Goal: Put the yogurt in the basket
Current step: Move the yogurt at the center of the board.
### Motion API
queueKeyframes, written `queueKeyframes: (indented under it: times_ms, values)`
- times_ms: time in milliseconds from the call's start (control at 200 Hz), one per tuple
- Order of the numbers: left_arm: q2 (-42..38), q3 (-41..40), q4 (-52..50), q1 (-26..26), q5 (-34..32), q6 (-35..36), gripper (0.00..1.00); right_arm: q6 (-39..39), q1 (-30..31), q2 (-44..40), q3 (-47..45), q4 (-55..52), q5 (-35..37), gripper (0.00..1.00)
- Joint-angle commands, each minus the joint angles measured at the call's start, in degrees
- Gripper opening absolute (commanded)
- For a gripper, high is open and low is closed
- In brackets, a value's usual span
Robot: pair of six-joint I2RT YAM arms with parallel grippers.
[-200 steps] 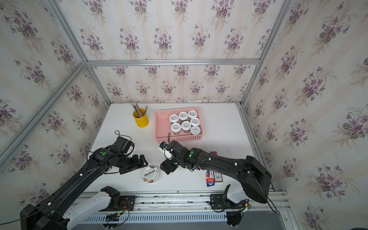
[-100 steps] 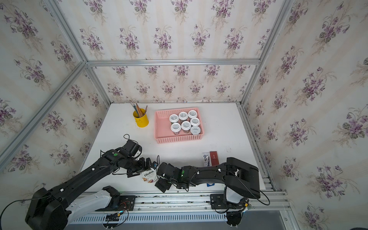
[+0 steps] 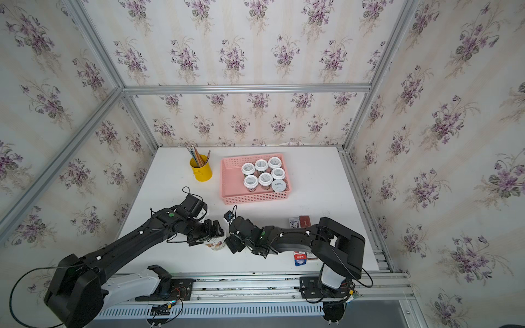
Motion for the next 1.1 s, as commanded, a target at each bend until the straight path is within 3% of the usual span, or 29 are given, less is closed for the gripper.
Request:
queueKeyframes:
  times_ms: [0, 480, 624, 814, 1094]
  values:
    - [-1.0, 0.2, -0.4, 0.7, -1.6, 1.7, 0.89, 0.8, -1.2, 1.3, 1.1, 0.9, -0.2, 0.88]
    - [-0.5, -2.8, 1.1, 2.3, -5.1, 3.0, 0.88, 0.0, -3.9, -0.9, 1.1, -4.9, -3.5, 0.87]
    - [-3.3, -1.6, -1.2, 3.5, -6.2, 3.6, 0.88, 4.9, -6.9, -4.1, 1.8, -8.1, -14.3, 0.85]
    - [-3.9, 3.0, -4.5, 4.7, -7.9, 6.0, 0.88, 13.6, -11.4, -4.6, 4.4, -9.3, -35.7, 0.81]
    - [-1.7, 8.9, -6.5, 7.9, -6.3, 9.7, 0.9, 17.3, -13.0, 0.8, 9.3, -9.6, -44.5, 0.68]
